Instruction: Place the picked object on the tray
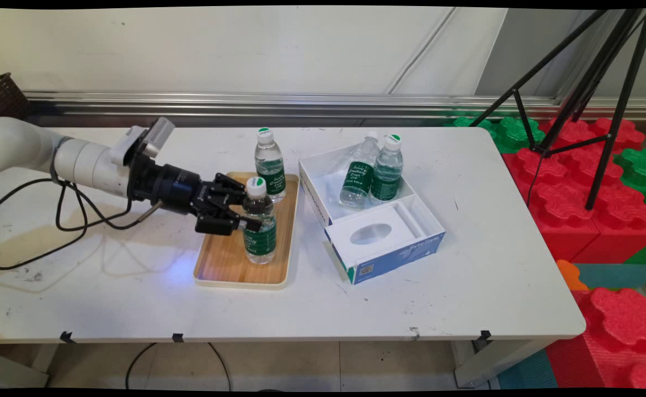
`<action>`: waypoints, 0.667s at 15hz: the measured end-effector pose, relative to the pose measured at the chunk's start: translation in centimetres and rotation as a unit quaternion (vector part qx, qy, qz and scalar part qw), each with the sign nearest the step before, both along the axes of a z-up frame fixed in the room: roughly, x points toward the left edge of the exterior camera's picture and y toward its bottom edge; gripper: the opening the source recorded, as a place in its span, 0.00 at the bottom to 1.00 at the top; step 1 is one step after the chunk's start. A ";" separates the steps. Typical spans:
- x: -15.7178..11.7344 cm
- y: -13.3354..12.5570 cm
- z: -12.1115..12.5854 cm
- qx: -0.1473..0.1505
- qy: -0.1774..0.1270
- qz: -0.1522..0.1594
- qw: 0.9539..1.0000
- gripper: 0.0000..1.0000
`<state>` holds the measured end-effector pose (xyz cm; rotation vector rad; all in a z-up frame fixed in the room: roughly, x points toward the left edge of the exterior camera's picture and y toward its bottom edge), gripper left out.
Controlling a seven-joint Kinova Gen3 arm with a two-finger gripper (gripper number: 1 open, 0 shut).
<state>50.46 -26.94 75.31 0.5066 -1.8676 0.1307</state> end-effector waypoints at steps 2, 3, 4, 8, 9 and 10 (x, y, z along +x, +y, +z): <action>0.0 0.1 -0.7 0.003 -0.003 0.000 1.000 0.00; -0.1 0.1 -1.0 0.005 -0.004 -0.001 1.000 0.00; -0.2 0.1 -1.2 0.005 -0.004 -0.001 1.000 0.00; -0.3 0.1 -1.7 0.005 -0.004 0.001 1.000 1.00; -0.4 0.0 -1.8 0.005 -0.004 0.000 1.000 1.00; -0.4 0.0 -2.0 0.006 -0.004 0.000 1.000 1.00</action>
